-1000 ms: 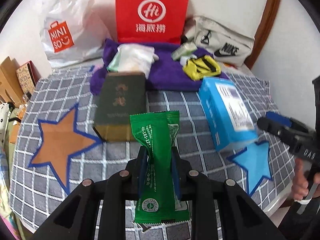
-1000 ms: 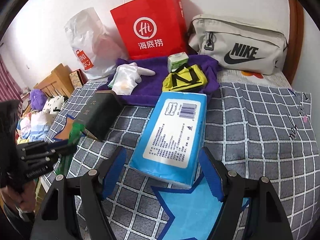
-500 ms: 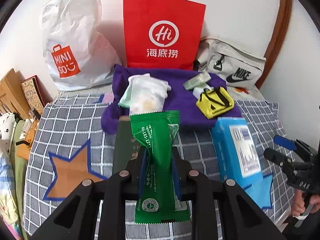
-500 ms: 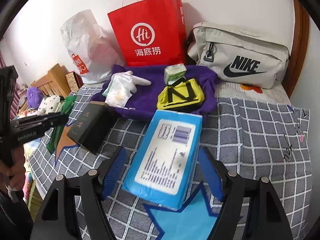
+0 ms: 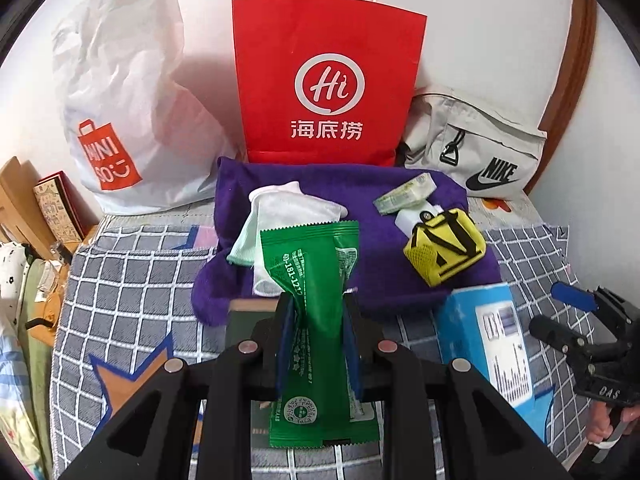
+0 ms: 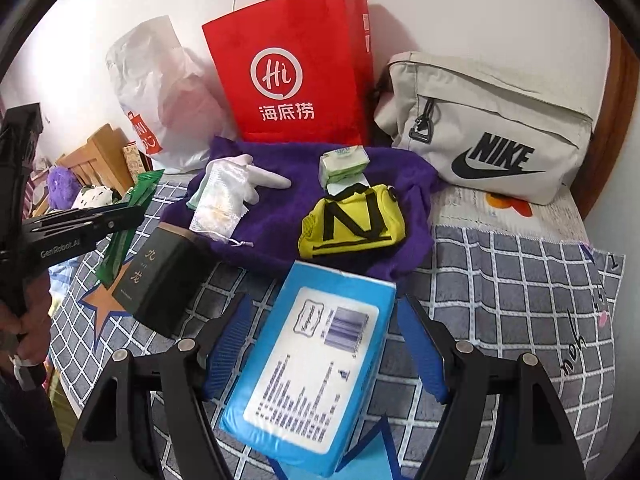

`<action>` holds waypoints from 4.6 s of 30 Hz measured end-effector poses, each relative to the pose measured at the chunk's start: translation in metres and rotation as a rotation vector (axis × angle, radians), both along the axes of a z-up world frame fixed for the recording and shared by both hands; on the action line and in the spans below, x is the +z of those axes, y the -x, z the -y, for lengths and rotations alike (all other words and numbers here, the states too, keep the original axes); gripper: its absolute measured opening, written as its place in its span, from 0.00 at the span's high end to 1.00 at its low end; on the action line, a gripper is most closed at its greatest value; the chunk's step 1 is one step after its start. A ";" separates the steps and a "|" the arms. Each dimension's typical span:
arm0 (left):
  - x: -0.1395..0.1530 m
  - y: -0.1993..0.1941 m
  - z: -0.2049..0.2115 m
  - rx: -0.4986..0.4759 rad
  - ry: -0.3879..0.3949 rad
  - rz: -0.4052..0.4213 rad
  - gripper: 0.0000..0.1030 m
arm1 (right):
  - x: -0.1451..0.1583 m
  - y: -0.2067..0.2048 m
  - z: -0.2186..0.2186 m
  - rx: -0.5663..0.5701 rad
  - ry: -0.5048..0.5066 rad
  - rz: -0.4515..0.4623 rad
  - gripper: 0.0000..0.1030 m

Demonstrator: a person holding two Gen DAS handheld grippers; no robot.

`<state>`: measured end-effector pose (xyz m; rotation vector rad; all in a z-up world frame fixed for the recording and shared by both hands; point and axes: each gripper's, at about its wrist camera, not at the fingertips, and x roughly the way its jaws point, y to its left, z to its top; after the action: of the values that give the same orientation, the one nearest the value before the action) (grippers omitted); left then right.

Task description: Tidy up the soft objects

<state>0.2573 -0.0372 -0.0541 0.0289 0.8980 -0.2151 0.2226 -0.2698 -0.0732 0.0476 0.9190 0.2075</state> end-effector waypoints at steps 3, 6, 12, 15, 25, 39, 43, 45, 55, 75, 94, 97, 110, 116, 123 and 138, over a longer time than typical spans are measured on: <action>-0.004 -0.013 0.004 -0.004 0.006 -0.007 0.78 | -0.005 -0.007 0.000 0.006 -0.004 -0.006 0.28; -0.009 -0.028 0.009 -0.015 0.019 -0.016 0.78 | -0.010 -0.014 0.000 0.006 -0.005 -0.010 0.28; -0.016 -0.060 0.020 -0.034 0.032 -0.028 0.78 | -0.021 -0.034 0.005 -0.013 -0.005 -0.028 0.28; -0.021 -0.074 0.022 -0.041 0.042 -0.046 0.78 | -0.024 -0.043 0.009 -0.021 -0.002 -0.028 0.28; -0.046 -0.122 0.033 -0.040 0.000 -0.112 0.76 | -0.030 -0.051 0.023 -0.055 -0.039 -0.029 0.28; -0.056 -0.140 0.033 -0.030 0.005 -0.131 0.37 | -0.043 -0.058 0.032 -0.081 -0.043 -0.060 0.28; -0.043 -0.130 0.029 -0.019 -0.006 -0.108 0.29 | -0.037 -0.053 0.026 -0.077 -0.024 -0.052 0.28; -0.038 -0.126 0.027 -0.016 -0.011 -0.106 0.27 | -0.032 -0.048 0.021 -0.076 -0.005 -0.036 0.28; -0.014 -0.080 0.014 0.002 -0.023 -0.078 0.22 | -0.006 -0.019 -0.002 -0.079 0.041 0.009 0.21; -0.015 0.013 -0.020 0.023 -0.005 -0.134 0.12 | 0.009 0.033 -0.029 -0.135 0.070 -0.014 0.09; 0.008 0.122 -0.025 0.054 -0.022 -0.087 0.04 | 0.045 0.115 -0.045 -0.184 0.076 0.030 0.09; 0.013 0.141 -0.024 0.063 -0.026 -0.063 0.04 | 0.053 0.133 -0.042 -0.199 0.078 0.048 0.09; 0.043 0.204 -0.023 0.079 -0.051 0.054 0.04 | 0.084 0.194 -0.040 -0.219 0.095 0.163 0.09; 0.050 0.224 -0.022 0.083 -0.047 0.095 0.04 | 0.090 0.215 -0.043 -0.211 0.096 0.196 0.09; 0.055 0.238 -0.019 0.086 -0.046 0.130 0.04 | 0.093 0.231 -0.042 -0.212 0.096 0.213 0.09; 0.058 0.249 -0.016 0.092 -0.029 0.149 0.04 | 0.092 0.242 -0.039 -0.213 0.086 0.216 0.09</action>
<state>0.0082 -0.0212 0.0041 0.0306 0.7518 -0.1123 -0.0193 -0.2308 0.0188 0.0427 0.7003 -0.0250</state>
